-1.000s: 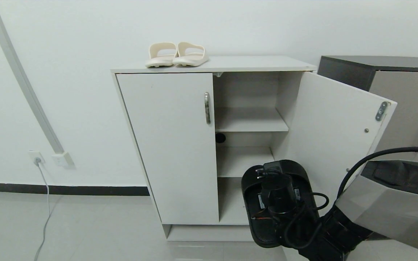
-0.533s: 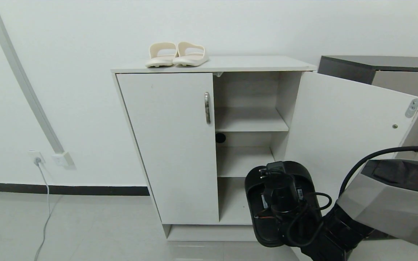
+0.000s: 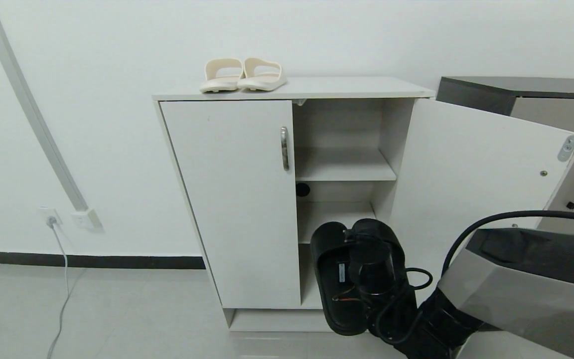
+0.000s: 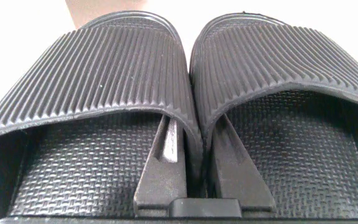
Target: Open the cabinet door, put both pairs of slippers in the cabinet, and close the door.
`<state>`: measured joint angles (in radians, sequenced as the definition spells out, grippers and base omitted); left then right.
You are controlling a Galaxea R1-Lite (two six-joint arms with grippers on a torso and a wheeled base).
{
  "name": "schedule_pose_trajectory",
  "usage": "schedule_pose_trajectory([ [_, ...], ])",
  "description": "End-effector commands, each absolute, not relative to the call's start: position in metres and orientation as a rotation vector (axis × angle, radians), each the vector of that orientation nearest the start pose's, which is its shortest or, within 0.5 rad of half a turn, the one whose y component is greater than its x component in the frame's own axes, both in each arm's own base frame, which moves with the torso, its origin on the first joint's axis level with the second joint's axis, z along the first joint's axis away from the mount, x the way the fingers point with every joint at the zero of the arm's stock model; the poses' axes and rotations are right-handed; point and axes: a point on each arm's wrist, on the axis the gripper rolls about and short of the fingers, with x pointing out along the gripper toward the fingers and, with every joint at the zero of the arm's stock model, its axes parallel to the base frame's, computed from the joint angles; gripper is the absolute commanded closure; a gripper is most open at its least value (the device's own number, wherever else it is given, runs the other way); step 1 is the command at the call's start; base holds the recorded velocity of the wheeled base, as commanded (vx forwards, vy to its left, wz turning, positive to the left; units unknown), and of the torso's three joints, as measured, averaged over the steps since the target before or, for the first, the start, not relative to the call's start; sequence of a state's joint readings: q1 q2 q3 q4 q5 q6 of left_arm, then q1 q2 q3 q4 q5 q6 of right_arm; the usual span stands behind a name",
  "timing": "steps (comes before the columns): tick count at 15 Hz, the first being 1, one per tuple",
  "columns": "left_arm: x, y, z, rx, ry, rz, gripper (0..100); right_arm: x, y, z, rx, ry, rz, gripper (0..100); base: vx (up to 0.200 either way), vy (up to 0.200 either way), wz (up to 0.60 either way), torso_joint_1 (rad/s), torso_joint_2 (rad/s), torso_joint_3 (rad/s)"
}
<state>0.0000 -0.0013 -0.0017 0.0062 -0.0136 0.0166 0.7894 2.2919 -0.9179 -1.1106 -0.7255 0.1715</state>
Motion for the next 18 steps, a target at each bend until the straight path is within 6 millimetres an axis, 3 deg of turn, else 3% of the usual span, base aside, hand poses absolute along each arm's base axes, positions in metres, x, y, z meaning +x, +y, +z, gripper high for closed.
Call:
schedule_pose_trajectory([
  [1, -0.023, 0.000, 0.075, 0.017, 0.004, -0.014, 100, 0.305, 0.282, 0.017, -0.014, 0.218, 0.039, 100, 0.000, 0.000, 0.00, 0.000, 0.00, 0.000],
  [7, -0.023, 0.000, 0.075, 0.017, 0.004, -0.014, 100, 0.325, 0.273, -0.006, -0.013, 0.240, -0.011, 100, 0.000, 0.000, 0.00, 0.000, 0.00, 0.000],
  [12, -0.023, 0.000, 0.075, 0.017, 0.006, -0.014, 100, 0.326, 0.274, -0.008, -0.011, 0.240, -0.011, 100, 0.000, 0.000, 0.00, 0.000, 0.00, 0.000],
  [18, -0.023, 0.000, 0.076, 0.017, 0.004, -0.015, 100, 0.326, 0.274, -0.008, -0.011, 0.240, -0.011, 100, 0.000, 0.000, 0.00, 0.003, 0.00, -0.156],
])
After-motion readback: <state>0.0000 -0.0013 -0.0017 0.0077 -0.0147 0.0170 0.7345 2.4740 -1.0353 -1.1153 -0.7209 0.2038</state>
